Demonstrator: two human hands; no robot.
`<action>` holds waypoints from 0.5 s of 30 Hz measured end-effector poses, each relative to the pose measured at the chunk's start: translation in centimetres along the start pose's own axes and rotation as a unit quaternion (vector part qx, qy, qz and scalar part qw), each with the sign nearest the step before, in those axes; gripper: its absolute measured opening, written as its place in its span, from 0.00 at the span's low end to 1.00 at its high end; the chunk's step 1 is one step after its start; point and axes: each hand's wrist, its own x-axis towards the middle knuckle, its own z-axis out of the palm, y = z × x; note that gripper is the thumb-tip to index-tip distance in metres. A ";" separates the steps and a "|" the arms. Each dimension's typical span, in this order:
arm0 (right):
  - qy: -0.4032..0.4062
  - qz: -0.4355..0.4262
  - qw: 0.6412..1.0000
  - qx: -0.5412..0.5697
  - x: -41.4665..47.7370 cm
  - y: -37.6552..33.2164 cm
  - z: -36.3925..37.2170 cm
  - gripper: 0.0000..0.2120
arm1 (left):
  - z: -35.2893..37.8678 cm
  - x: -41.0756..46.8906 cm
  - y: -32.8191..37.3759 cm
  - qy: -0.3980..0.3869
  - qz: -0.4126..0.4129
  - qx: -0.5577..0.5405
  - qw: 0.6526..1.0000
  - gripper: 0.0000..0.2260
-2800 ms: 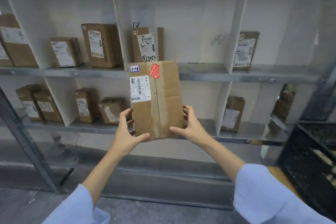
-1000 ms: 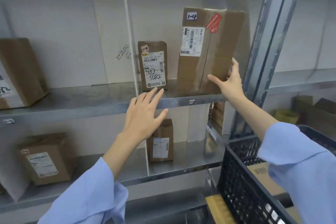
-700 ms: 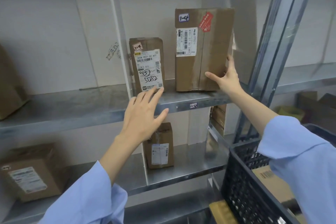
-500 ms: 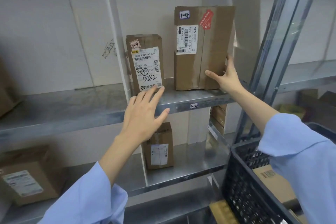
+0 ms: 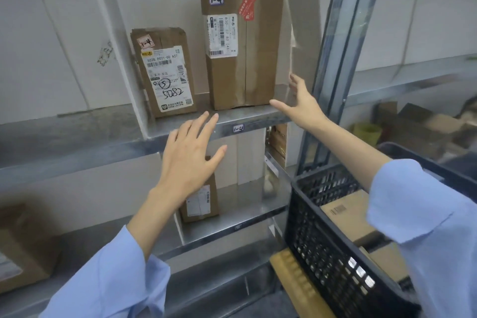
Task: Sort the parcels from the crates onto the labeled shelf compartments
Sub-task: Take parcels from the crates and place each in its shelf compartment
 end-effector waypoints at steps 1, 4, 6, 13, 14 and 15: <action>0.000 0.009 1.000 -0.007 -1.2 0.4 -0.8 0.42 | 0.1 -0.2 0.9 -0.002 0.006 -0.009 1.000 0.31; 0.001 0.022 0.999 -0.025 -5.2 2.2 -3.2 0.41 | 0.7 -0.9 4.2 -0.015 0.031 -0.030 0.999 0.30; 0.003 0.037 0.998 -0.047 -7.9 3.9 -5.0 0.37 | 1.2 -1.4 6.7 -0.029 0.050 -0.042 0.997 0.30; -0.014 0.133 0.987 -0.087 -16.5 10.9 -10.7 0.35 | 3.2 -2.8 15.1 -0.083 0.117 -0.110 0.984 0.31; -0.014 0.147 0.985 -0.091 -17.6 11.8 -11.3 0.35 | 3.4 -2.9 16.3 -0.088 0.123 -0.122 0.981 0.31; -0.014 0.157 0.983 -0.097 -18.5 12.7 -11.7 0.36 | 3.7 -2.9 17.5 -0.093 0.126 -0.134 0.979 0.31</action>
